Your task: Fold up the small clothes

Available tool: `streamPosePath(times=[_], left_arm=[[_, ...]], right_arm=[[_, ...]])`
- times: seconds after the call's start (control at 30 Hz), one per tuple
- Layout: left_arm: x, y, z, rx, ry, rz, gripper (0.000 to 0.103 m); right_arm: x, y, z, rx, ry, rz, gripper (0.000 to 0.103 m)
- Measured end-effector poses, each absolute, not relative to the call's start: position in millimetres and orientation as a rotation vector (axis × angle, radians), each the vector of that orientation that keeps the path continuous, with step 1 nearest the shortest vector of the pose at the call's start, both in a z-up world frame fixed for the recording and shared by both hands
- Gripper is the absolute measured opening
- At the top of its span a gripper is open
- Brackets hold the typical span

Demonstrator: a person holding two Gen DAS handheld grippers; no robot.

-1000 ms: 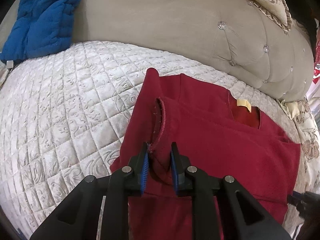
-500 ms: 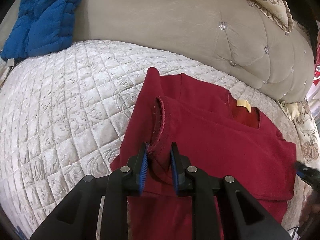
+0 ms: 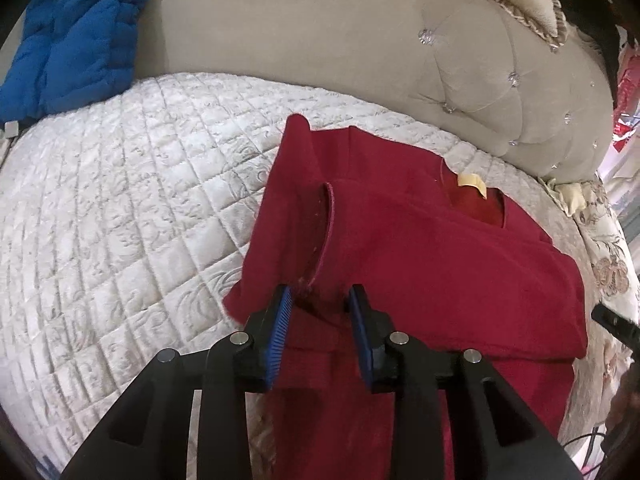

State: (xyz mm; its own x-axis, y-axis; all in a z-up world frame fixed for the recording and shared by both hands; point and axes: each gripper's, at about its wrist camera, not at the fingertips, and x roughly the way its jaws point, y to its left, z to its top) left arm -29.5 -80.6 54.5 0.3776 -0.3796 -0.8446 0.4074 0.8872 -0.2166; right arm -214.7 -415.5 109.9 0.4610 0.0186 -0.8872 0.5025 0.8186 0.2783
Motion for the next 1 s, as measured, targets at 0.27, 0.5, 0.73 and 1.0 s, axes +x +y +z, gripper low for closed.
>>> streamPosePath(times=[0.27, 0.5, 0.73, 1.0], left_arm=[[-45, -69, 58, 0.059, 1.064, -0.453, 0.009], [-66, -52, 70, 0.092, 1.042, -0.441, 0.01], [-96, -42, 82, 0.109, 1.023, -0.463, 0.01], [-115, -39, 86, 0.112, 1.027, -0.488, 0.011]], right_arm=[[-216, -371, 77, 0.35, 1.258, -0.321, 0.042], [-229, -367, 112, 0.435, 1.157, -0.314, 0.044], [-234, -340, 126, 0.445, 1.124, -0.238, 0.062], [-231, -353, 97, 0.543, 1.212, -0.247, 0.062]])
